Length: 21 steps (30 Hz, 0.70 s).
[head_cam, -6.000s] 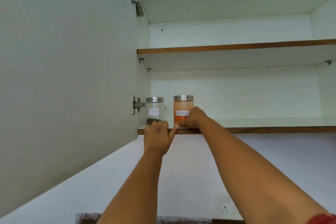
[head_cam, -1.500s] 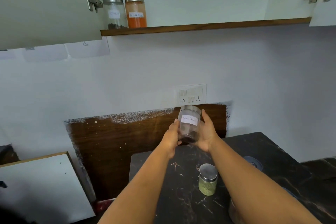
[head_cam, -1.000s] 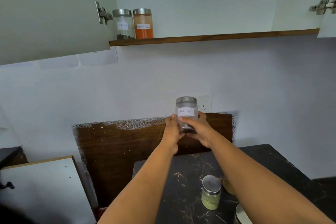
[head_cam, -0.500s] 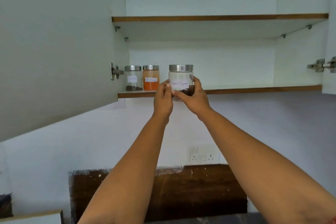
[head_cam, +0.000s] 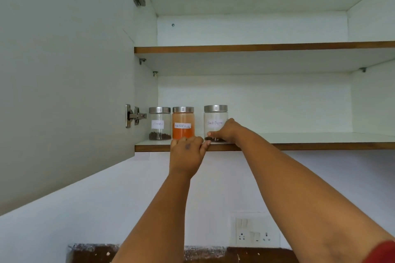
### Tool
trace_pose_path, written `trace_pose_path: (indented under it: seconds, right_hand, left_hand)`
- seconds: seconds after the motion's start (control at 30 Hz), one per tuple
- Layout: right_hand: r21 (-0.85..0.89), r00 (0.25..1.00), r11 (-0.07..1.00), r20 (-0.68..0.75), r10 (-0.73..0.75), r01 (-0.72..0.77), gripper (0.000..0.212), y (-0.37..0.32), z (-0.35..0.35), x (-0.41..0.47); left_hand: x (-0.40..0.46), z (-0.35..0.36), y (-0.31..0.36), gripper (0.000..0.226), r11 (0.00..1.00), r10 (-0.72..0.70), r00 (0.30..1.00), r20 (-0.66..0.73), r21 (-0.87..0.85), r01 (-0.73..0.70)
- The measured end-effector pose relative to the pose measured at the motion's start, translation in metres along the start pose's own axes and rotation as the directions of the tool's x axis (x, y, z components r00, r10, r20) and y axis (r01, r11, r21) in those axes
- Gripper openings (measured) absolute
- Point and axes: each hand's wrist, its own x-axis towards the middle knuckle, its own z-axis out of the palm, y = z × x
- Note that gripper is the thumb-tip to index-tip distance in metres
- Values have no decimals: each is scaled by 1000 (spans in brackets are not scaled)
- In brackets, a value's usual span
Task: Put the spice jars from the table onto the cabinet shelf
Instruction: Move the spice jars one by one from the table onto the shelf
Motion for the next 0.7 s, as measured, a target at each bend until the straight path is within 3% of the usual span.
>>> trace_pose_path:
  seconds: [0.23, 0.5, 0.7]
  right_hand:
    - [-109, 995, 994, 94, 19, -9, 83, -13, 21, 35]
    - [-196, 997, 981, 72, 14, 0, 81, -10, 29, 46]
    - [-354, 998, 935, 63, 3, 19, 83, -16, 31, 25]
  left_hand:
    - [1, 11, -4, 52, 1000, 25, 992, -127, 2, -25]
    - [1, 11, -3, 53, 999, 4, 994, -109, -53, -10]
    - [0, 10, -2, 55, 995, -2, 997, -74, -95, -6]
